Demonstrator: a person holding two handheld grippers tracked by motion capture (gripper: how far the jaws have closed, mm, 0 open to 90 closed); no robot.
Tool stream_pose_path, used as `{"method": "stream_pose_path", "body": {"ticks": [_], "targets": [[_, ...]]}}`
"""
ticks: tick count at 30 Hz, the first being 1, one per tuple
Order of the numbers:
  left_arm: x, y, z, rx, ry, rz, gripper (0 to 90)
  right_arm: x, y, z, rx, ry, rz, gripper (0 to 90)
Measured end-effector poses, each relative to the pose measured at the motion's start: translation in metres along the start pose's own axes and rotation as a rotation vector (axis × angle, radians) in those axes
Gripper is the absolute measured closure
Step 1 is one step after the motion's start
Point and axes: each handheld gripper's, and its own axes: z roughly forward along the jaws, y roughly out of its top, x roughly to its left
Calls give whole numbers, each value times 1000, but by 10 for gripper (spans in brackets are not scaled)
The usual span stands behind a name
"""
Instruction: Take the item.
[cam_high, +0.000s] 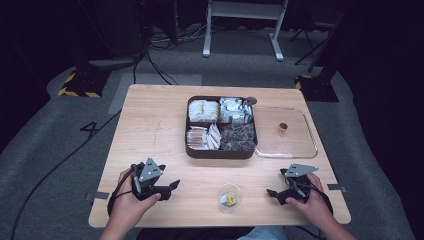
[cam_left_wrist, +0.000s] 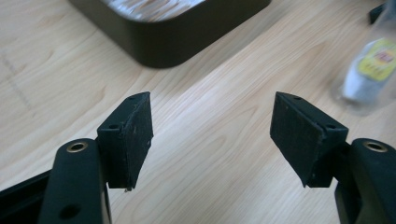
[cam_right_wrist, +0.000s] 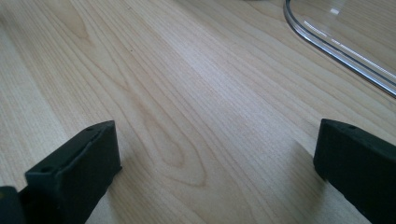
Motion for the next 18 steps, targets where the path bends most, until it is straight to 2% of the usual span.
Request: {"method": "stream_pose_path", "body": {"ticks": [8,11,18], "targets": [[19,-27,4,55,47,-55,305,0,0,0,0,1,-1,5],[28,-37,9,116,74,-69,306,0,0,0,0,2,-2,5],[36,-49,17,177,78,-94,287,0,0,0,0,4,-3,5]]}}
